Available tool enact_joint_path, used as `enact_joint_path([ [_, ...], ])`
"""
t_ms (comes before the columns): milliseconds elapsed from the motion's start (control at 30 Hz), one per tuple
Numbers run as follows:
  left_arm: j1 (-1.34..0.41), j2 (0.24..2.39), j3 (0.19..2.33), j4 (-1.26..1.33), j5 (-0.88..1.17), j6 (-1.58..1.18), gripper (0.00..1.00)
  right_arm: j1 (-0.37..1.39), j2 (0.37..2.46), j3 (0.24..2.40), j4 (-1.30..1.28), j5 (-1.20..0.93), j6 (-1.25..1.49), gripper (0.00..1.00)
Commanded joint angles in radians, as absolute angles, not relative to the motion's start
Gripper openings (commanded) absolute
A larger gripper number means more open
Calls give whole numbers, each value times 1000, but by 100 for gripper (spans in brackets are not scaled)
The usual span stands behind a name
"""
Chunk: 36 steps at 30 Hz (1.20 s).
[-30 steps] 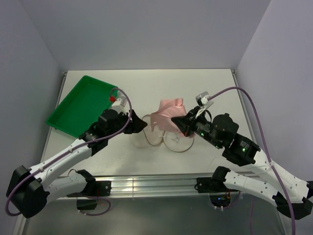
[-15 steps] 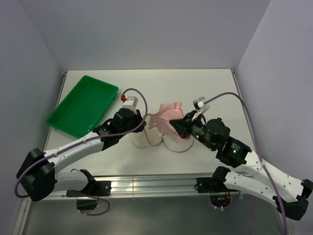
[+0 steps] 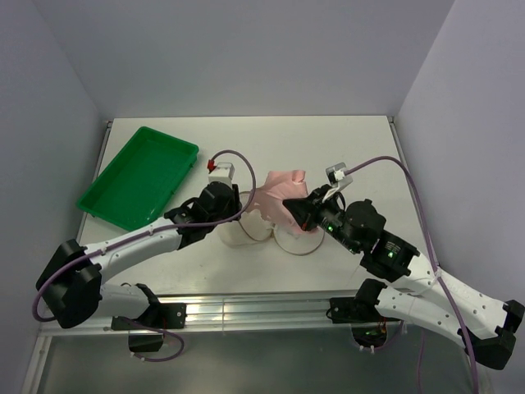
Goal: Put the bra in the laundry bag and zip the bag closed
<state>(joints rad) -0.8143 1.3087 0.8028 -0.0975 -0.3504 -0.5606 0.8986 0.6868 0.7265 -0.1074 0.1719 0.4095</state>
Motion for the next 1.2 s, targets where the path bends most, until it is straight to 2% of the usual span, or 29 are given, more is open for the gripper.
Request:
enact_joint_path([
  [0, -834, 1295, 842, -103, -417, -537, 44, 891, 672, 721, -43, 192, 419, 0],
  [100, -845, 1269, 830, -101, -426, -549, 52, 891, 652, 721, -51, 201, 411, 0],
  [133, -850, 1259, 825, -97, -428, -561, 60, 891, 647, 729, -57, 207, 407, 0],
  [267, -854, 1218, 799, -77, -422, -577, 65, 891, 627, 747, -80, 227, 390, 0],
  [400, -854, 1230, 802, -78, -422, -569, 57, 893, 627, 752, -81, 212, 396, 0],
  [533, -854, 1275, 815, -72, -403, -565, 45, 891, 635, 729, -66, 207, 408, 0],
  [867, -854, 1308, 822, -51, -448, -548, 37, 891, 658, 692, -11, 184, 443, 0],
  [900, -856, 1310, 821, -45, -448, -549, 32, 891, 664, 686, -5, 186, 457, 0],
  [933, -854, 1313, 821, -37, -446, -549, 20, 891, 670, 671, -5, 192, 463, 0],
  [1000, -854, 1313, 819, -29, -427, -554, 10, 891, 670, 657, 38, 201, 483, 0],
  [1033, -854, 1312, 819, -23, -417, -558, 0, 891, 667, 643, 49, 207, 491, 0],
  [1167, -854, 1263, 793, 24, -329, -594, 0, 893, 660, 615, 121, 245, 554, 0],
])
